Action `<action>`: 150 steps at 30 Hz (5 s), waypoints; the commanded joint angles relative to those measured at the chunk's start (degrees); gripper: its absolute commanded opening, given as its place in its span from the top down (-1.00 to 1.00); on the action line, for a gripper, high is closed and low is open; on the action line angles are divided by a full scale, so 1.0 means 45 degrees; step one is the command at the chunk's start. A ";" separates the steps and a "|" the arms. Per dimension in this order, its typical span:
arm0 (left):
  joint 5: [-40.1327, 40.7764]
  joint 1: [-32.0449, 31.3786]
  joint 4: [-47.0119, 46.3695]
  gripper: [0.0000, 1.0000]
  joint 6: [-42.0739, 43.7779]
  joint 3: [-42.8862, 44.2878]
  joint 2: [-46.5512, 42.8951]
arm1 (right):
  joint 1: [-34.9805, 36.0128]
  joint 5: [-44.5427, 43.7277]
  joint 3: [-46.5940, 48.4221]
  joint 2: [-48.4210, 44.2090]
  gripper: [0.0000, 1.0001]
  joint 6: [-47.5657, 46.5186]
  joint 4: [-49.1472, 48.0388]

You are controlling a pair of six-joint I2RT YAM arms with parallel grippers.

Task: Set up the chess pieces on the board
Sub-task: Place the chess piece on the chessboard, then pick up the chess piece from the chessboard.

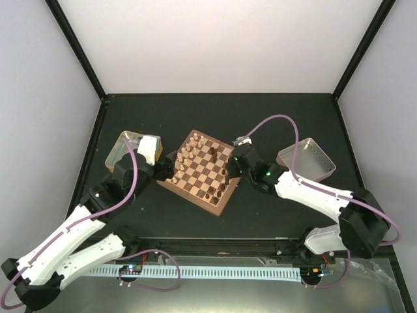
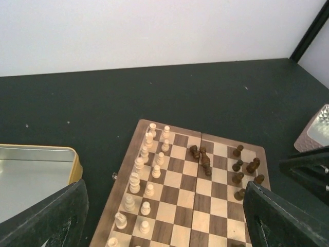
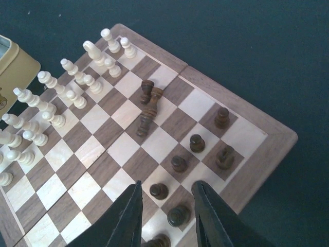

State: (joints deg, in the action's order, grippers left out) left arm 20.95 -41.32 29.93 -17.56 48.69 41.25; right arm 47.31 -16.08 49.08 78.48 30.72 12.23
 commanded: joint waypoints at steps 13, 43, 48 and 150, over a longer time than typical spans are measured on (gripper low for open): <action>-0.3698 0.0062 -0.0006 -0.48 -0.0871 0.1350 0.5658 | -0.1297 -0.0555 -0.2077 -0.4660 0.29 0.2733 0.0894; -0.3876 0.0388 0.1770 0.15 -0.0560 0.7805 1.5208 | -0.1607 -0.0503 -0.4820 -0.9014 0.23 0.3193 0.1624; -0.3972 0.0572 0.1792 0.14 -0.0552 0.7930 1.5483 | -0.1609 -0.0463 -0.4832 -0.9048 0.23 0.3159 0.1628; -1.3659 0.1105 -0.3595 0.96 0.1896 0.0500 0.5090 | -0.1667 1.0916 0.0138 -0.3065 0.32 0.2411 -0.1624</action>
State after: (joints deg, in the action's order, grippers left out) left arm -38.81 -36.56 16.12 -10.55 50.87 64.49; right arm 40.05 30.35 49.32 66.65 42.33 3.90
